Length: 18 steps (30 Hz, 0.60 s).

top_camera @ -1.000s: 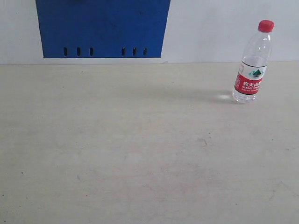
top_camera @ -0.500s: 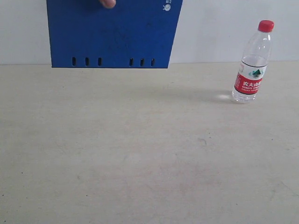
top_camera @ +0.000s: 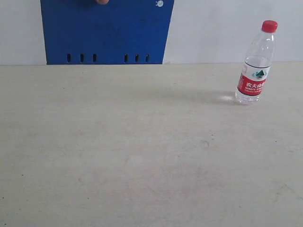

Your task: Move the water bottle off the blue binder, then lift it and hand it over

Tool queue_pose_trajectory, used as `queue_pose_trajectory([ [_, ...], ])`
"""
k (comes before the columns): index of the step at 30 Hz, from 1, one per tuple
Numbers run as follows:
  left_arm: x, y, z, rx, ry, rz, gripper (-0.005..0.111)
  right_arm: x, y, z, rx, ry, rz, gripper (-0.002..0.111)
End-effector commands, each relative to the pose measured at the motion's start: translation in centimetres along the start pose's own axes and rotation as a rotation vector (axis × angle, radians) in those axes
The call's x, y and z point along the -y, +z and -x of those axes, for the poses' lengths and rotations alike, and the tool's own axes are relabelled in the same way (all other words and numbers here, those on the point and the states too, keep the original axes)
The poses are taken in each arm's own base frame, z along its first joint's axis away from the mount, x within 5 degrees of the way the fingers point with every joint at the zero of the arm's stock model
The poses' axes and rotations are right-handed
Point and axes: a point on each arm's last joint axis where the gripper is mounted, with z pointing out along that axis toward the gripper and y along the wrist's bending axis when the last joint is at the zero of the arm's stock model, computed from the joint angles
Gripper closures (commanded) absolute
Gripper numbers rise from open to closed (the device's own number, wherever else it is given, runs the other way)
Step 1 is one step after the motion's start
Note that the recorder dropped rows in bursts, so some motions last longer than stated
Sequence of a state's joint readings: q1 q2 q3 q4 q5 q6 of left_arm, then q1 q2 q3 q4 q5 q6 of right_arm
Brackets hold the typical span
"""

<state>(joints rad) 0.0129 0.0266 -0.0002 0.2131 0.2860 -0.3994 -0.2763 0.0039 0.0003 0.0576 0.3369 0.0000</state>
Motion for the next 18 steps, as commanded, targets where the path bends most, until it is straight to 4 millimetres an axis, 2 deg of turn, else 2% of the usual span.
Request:
queue_pose_trajectory([
  [1,0.01,-0.01,0.02,0.003,-0.004,0.0,0.1,-0.28,-0.04,0.41,0.048,-0.113,0.028,0.109],
  [7,0.01,-0.01,0.02,0.003,-0.004,0.0,0.1,-0.12,-0.03,0.19,0.022,-0.04,0.015,0.109],
  [18,0.01,-0.01,0.02,0.003,-0.004,0.0,0.1,-0.35,-0.05,0.14,0.017,-0.082,0.08,0.109],
])
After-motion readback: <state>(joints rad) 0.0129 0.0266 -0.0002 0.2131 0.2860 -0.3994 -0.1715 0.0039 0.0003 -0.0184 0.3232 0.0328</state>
